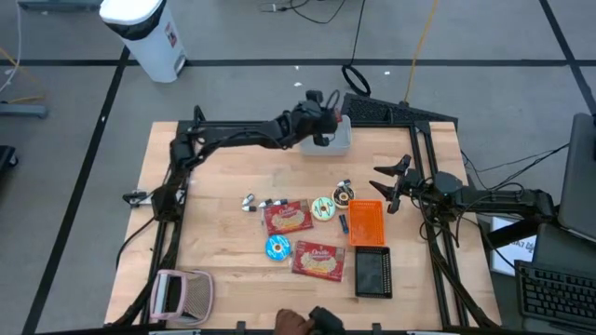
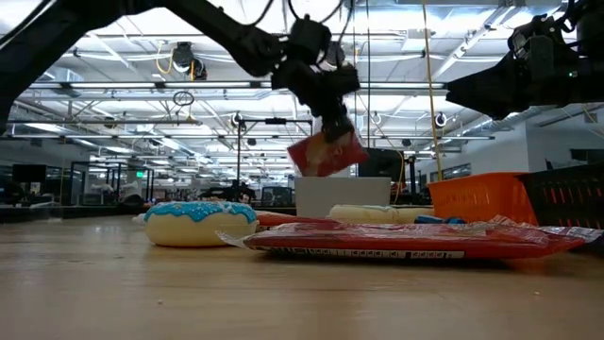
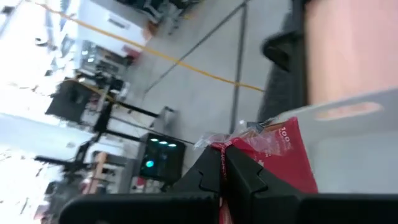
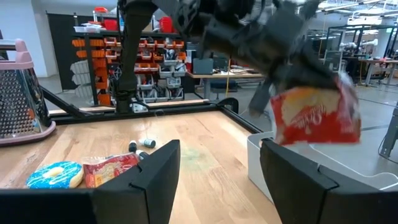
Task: Pick & Place Food Item
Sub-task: Put the top popcorn bag into the gray bin
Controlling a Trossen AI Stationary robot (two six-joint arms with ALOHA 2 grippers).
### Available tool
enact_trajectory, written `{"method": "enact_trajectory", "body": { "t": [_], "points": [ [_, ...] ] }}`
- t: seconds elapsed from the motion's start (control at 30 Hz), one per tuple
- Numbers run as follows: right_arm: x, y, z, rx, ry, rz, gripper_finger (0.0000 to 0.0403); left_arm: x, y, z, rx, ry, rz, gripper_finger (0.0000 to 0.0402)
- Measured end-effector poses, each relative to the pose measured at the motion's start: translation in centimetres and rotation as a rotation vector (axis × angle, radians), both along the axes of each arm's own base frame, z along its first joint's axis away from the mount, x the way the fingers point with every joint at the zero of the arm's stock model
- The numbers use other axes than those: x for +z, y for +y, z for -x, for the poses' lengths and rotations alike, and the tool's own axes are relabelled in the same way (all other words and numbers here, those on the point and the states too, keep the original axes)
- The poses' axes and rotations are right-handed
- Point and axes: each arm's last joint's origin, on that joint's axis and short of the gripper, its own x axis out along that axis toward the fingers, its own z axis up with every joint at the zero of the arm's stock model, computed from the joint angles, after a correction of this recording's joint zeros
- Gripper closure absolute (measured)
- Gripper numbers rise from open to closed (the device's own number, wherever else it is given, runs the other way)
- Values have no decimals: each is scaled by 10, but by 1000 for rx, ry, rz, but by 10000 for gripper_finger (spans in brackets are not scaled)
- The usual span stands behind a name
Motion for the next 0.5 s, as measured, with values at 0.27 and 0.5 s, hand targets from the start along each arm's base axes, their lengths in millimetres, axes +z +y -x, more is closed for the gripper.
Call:
{"method": "enact_trajectory", "body": {
  "t": [0.27,0.5],
  "points": [
    [0,0,0,-1,0,0,193,-13,-5,-4,-114,-6,128,390],
    [0,0,0,0,0,0,193,-17,-7,-3,-155,7,204,394]
  ]
}}
